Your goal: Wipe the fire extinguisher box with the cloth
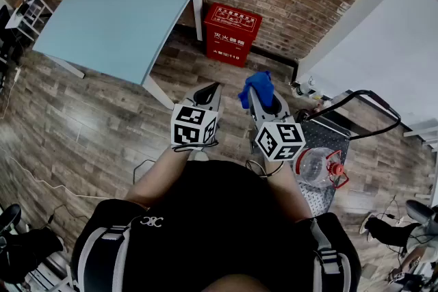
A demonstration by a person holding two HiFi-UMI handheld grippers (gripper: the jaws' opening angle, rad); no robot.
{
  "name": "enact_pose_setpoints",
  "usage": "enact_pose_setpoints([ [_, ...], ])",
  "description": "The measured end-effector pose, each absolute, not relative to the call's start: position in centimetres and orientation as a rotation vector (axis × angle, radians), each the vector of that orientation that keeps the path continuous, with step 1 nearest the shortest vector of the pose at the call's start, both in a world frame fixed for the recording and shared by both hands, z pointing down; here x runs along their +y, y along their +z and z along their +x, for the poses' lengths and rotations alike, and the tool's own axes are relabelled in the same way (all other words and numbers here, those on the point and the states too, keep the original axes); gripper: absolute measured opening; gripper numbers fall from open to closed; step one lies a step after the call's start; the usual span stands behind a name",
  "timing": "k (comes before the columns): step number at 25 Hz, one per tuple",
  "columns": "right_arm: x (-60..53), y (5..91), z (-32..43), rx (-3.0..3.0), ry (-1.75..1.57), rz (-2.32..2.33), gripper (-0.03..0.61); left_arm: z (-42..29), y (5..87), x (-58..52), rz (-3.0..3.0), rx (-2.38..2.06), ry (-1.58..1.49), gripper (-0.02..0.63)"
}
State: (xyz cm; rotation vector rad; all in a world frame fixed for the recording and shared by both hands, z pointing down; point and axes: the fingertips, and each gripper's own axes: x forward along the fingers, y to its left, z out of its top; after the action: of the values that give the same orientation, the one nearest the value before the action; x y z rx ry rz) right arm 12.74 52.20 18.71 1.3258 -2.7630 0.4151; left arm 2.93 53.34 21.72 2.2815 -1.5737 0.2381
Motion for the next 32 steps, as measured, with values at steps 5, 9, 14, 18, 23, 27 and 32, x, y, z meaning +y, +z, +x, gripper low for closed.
enact_pose_setpoints([
  [5, 51.2, 19.1, 9.9, -2.746, 0.408, 1.336, 0.126, 0.2, 22.1, 52.1, 2.287, -1.554, 0.229, 0.008],
  [9, 50.0, 19.3, 7.9, -2.719, 0.393, 1.353, 0.126, -1.8, 22.4, 50.6, 2.294, -1.522, 0.202, 0.008],
  [14, 49.2, 19.4, 5.8, -2.691, 0.392, 1.383, 0.126, -3.9, 22.8, 49.4, 2.302, -1.492, 0.180, 0.008],
  [18, 48.8, 19.7, 3.5, -2.688, 0.367, 1.352, 0.126, -5.3, 23.6, 48.3, 2.288, -1.468, 0.186, 0.008],
  [23, 47.3, 20.8, 2.8, -2.684, 0.395, 1.337, 0.126, -5.8, 24.5, 47.2, 2.274, -1.459, 0.207, 0.008],
  [27, 44.1, 21.0, 2.4, -2.710, 0.421, 1.337, 0.126, -6.5, 25.0, 44.6, 2.265, -1.475, 0.245, 0.008],
  [32, 37.9, 21.0, 2.2, -2.766, 0.402, 1.276, 0.126, -6.5, 24.1, 39.2, 2.247, -1.552, 0.240, 0.008],
])
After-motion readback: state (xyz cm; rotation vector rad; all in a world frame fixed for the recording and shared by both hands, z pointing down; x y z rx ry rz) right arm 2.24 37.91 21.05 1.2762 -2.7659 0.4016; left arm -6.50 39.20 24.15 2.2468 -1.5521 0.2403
